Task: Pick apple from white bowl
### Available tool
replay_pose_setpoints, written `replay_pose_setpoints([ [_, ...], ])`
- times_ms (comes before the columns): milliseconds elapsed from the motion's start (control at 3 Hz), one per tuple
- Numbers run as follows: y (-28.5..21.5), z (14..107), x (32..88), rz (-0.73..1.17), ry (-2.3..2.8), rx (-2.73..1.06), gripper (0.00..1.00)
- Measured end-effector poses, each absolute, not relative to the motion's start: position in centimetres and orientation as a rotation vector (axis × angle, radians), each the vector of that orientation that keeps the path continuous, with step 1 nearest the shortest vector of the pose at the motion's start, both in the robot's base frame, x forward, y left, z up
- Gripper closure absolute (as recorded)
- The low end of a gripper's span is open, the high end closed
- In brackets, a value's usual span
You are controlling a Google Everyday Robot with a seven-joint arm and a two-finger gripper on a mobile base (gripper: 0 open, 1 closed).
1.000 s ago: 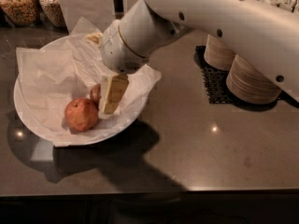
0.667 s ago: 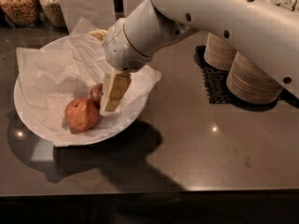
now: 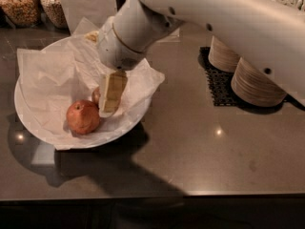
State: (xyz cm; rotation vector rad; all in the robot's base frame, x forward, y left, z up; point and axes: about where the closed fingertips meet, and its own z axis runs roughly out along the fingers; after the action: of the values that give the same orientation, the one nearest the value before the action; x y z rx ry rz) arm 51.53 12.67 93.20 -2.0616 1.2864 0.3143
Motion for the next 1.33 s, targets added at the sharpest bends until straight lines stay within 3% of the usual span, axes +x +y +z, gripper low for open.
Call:
replay_pose_setpoints([
  [667,14.3,92.5,50.9,0.301,1.257,-2.134,0.00],
  [1333,8.9,89.6,50.5,0.323,1.474,-1.968,0.00],
])
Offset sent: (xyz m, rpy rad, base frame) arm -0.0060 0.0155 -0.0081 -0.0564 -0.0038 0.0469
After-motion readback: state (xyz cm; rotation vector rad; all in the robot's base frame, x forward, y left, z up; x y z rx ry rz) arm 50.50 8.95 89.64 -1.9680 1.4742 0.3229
